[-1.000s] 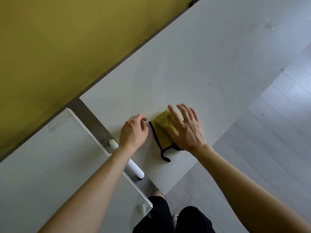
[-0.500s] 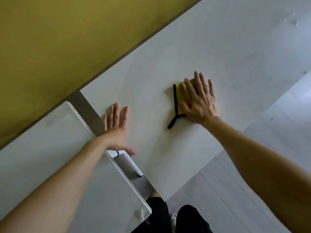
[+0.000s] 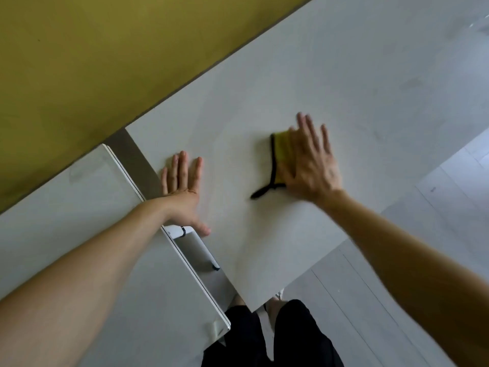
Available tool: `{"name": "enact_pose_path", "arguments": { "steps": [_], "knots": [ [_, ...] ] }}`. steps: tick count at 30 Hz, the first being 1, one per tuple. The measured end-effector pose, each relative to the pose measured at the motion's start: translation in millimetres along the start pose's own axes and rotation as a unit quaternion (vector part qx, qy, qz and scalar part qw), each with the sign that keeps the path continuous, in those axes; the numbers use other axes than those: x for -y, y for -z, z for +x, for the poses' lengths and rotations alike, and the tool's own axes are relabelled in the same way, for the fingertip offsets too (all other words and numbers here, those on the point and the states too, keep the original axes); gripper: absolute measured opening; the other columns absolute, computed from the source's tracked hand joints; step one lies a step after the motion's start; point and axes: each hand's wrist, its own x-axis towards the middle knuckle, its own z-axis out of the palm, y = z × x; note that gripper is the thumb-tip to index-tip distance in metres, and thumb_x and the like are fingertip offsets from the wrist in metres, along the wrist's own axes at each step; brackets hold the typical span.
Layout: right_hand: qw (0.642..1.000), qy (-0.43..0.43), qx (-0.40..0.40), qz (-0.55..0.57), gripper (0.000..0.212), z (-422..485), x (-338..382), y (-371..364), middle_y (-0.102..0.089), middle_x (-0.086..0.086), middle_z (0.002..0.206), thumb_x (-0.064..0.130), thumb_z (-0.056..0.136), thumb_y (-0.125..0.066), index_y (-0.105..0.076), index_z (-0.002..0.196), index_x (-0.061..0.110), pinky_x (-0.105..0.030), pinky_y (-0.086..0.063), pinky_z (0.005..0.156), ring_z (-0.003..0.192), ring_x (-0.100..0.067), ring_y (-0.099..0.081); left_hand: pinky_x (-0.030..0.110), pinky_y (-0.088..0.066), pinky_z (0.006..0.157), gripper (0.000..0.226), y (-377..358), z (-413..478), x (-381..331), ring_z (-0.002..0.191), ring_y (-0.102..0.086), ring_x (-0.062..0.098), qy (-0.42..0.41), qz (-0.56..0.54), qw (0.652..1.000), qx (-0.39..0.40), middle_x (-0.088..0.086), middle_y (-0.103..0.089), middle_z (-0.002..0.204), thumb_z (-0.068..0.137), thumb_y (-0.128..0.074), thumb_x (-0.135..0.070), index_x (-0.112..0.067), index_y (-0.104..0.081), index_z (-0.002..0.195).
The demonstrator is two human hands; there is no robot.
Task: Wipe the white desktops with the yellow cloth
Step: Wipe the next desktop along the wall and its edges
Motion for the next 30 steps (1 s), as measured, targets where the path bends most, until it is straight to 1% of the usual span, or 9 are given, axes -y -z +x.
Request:
{"name": "enact_pose_path", "arguments": {
  "steps": [3,5,7,9,10,14,22,26,30],
  "knots": [
    [0.999,-0.043,0.028,0.009,0.082,33,-31,8,0.003,-0.011,0.182,0.060,0.108,-0.042,-0.019,0.173,0.016,-0.052,0.000,0.137,0.169,-0.027,0.008,0.061,0.024,0.125,0.179,2,2,1,0.136,0.063,0.040,-0.001,0.000,1.000,0.008,0.022,0.068,0.142,0.062,-0.092,-0.075,-0.023,0.061,0.140],
    [0.997,-0.050,0.004,0.054,0.082,24,-25,14,-0.001,-0.011,0.182,0.060,0.108,-0.046,-0.017,0.174,0.020,-0.052,-0.003,0.137,0.169,-0.028,0.004,0.061,0.025,0.125,0.179,3,0,0,0.135,0.063,0.039,-0.002,-0.002,1.000,0.013,0.020,0.069,0.142,0.063,-0.092,-0.074,-0.023,0.062,0.139],
    [0.991,-0.107,-0.044,0.071,0.083,-1,-14,18,-0.027,-0.019,0.174,0.054,0.102,-0.059,-0.031,0.168,0.013,-0.056,-0.024,0.132,0.163,-0.038,-0.022,0.060,0.026,0.125,0.179,4,-2,-2,0.133,0.065,0.037,0.004,0.003,1.000,0.018,0.020,0.070,0.140,0.063,-0.092,-0.074,-0.024,0.063,0.137],
    [0.987,-0.144,-0.063,0.024,0.071,-22,-4,17,-0.054,-0.022,0.139,0.050,0.093,-0.069,-0.053,0.145,0.004,-0.058,-0.048,0.106,0.129,-0.043,-0.050,0.060,0.026,0.125,0.178,6,-2,-4,0.132,0.065,0.038,0.012,0.011,1.000,0.025,0.020,0.071,0.139,0.064,-0.091,-0.074,-0.023,0.064,0.135],
    [0.987,-0.148,-0.061,0.005,0.062,-26,-1,15,-0.057,-0.020,0.124,0.048,0.091,-0.070,-0.058,0.131,0.002,-0.056,-0.051,0.094,0.114,-0.041,-0.053,0.060,0.025,0.125,0.178,8,-1,-5,0.132,0.065,0.038,0.018,0.014,0.999,0.029,0.021,0.071,0.138,0.065,-0.091,-0.075,-0.023,0.065,0.134],
    [0.985,-0.141,-0.028,0.096,0.035,-8,-11,24,-0.062,-0.015,0.110,0.030,0.093,-0.077,-0.063,0.111,0.004,-0.048,-0.054,0.079,0.106,-0.037,-0.056,0.060,0.027,0.124,0.177,10,-3,-7,0.129,0.066,0.039,0.031,0.032,0.998,0.038,0.022,0.073,0.134,0.066,-0.088,-0.077,-0.021,0.067,0.130],
    [0.945,-0.217,-0.057,0.239,0.028,-4,-23,27,-0.069,-0.008,0.102,0.034,0.095,-0.081,-0.078,0.112,0.011,-0.034,-0.050,0.077,0.091,-0.027,-0.064,0.059,0.030,0.122,0.181,11,0,-6,0.128,0.067,0.040,0.046,0.035,0.997,0.048,0.023,0.074,0.133,0.061,-0.089,-0.080,-0.021,0.068,0.128],
    [0.922,-0.225,-0.054,0.311,0.025,-11,-26,32,-0.070,-0.003,0.104,0.029,0.095,-0.082,-0.082,0.115,0.015,-0.008,-0.039,0.070,0.080,-0.005,-0.062,0.062,0.027,0.123,0.181,10,2,-7,0.129,0.067,0.041,0.048,0.034,0.997,0.049,0.023,0.073,0.132,0.062,-0.089,-0.079,-0.020,0.068,0.129],
    [0.944,-0.222,-0.060,0.238,0.021,-5,-20,41,-0.070,-0.010,0.104,0.017,0.098,-0.070,-0.081,0.114,0.009,-0.027,-0.040,0.077,0.093,-0.030,-0.065,0.062,0.025,0.125,0.180,10,1,-8,0.129,0.067,0.040,0.051,0.033,0.997,0.046,0.023,0.073,0.133,0.062,-0.089,-0.079,-0.021,0.068,0.129]
  ]
}}
